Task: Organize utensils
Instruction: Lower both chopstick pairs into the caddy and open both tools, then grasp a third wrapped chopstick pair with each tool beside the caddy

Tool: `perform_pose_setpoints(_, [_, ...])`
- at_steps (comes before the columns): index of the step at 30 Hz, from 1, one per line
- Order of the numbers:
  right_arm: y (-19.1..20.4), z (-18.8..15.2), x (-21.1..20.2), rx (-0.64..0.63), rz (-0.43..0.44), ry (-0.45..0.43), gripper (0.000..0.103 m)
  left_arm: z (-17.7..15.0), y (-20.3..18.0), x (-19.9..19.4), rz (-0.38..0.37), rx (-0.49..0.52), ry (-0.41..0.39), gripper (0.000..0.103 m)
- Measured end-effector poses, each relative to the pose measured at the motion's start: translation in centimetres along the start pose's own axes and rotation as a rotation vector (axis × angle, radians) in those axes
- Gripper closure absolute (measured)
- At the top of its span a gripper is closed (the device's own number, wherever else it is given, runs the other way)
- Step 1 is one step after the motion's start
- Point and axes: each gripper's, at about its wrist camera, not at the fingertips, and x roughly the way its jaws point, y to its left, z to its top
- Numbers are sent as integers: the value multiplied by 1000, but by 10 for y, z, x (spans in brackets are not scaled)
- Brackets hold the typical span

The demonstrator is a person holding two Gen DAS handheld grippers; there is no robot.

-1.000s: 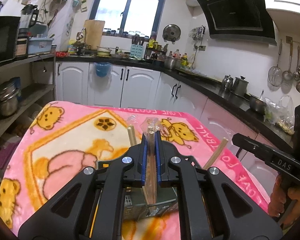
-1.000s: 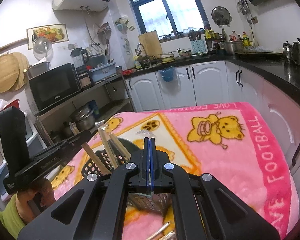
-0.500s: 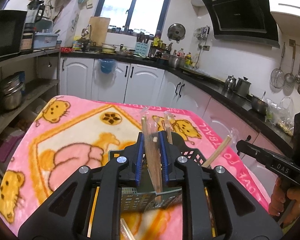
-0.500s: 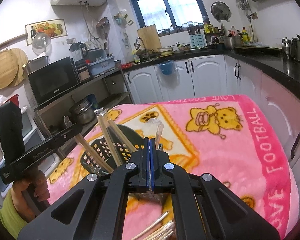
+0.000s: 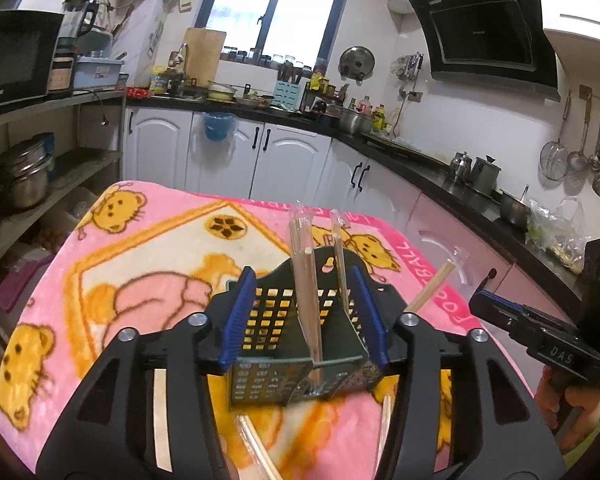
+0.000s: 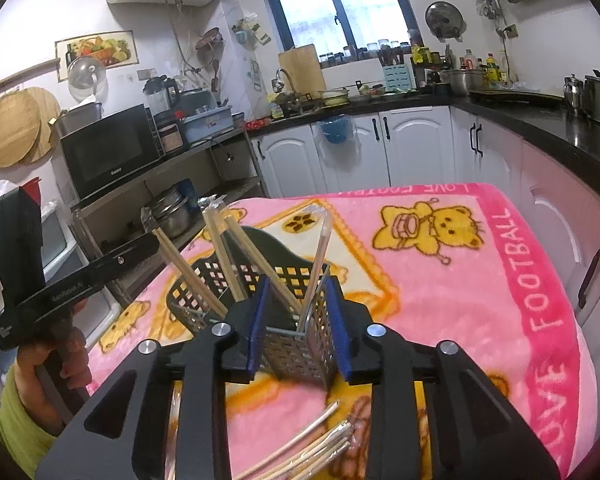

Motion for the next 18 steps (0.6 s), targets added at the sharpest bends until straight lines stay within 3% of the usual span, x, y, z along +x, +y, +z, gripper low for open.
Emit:
perform_pose_setpoints(11, [9,-19,-13,-34,1,9,61,-22,-2,-27,-23,-1,1,29])
perform_pose_setpoints(18, [15,-29,-20,-40,2,15,55,-32,-8,-38,-32,12,4,16])
